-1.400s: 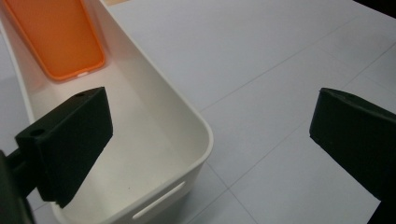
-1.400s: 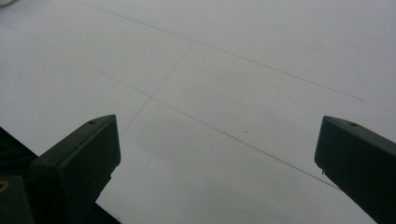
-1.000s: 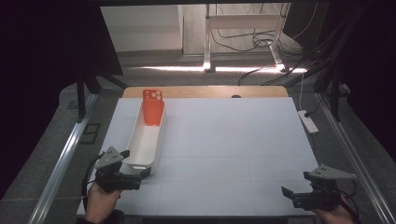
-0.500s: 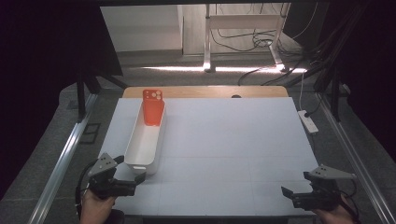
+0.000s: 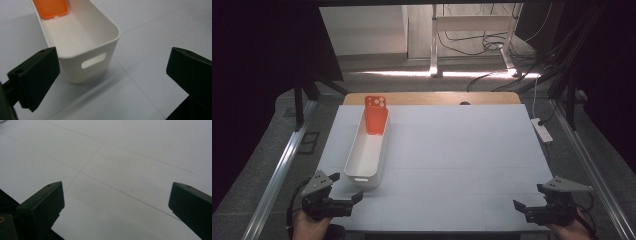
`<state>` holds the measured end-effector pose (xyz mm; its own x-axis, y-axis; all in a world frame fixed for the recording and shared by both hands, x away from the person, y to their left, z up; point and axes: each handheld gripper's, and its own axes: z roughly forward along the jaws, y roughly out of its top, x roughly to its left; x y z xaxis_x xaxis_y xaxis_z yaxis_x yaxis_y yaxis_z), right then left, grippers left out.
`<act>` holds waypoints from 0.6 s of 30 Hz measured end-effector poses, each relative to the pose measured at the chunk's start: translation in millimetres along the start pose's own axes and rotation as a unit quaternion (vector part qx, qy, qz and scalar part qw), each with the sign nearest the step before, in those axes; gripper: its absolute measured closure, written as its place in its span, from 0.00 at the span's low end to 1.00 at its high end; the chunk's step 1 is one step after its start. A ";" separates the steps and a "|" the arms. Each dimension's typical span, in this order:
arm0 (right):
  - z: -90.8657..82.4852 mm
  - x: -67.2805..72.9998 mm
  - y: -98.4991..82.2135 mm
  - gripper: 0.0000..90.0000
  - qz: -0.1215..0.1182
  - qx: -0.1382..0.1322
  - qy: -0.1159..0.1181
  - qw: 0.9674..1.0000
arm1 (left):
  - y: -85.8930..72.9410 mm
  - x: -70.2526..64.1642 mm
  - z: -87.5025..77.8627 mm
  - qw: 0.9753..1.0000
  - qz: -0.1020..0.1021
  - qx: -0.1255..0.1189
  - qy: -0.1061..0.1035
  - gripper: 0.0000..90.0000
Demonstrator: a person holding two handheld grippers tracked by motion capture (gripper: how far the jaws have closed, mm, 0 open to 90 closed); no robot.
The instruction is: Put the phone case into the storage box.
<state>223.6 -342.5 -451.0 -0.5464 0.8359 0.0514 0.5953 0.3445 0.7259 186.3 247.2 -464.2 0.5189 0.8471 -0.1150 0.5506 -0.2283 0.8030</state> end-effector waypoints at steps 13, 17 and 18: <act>0.2 0.1 0.3 0.01 0.000 0.003 0.000 1.000 | -7.8 0.2 -0.8 0.999 0.009 0.020 0.027 0.00; 0.3 0.1 0.4 0.01 0.000 0.003 0.000 1.000 | -7.8 0.5 0.5 0.999 0.008 0.026 0.028 0.00; 0.5 0.2 0.4 0.01 -0.001 0.003 0.000 1.000 | -7.7 0.2 1.4 0.999 0.008 0.029 0.029 0.00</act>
<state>224.1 -342.0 -451.0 -0.5475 0.8353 0.0504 0.5981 0.3485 0.7217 183.0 248.4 -471.2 0.4902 0.8691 -0.0665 0.5800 -0.2683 0.7692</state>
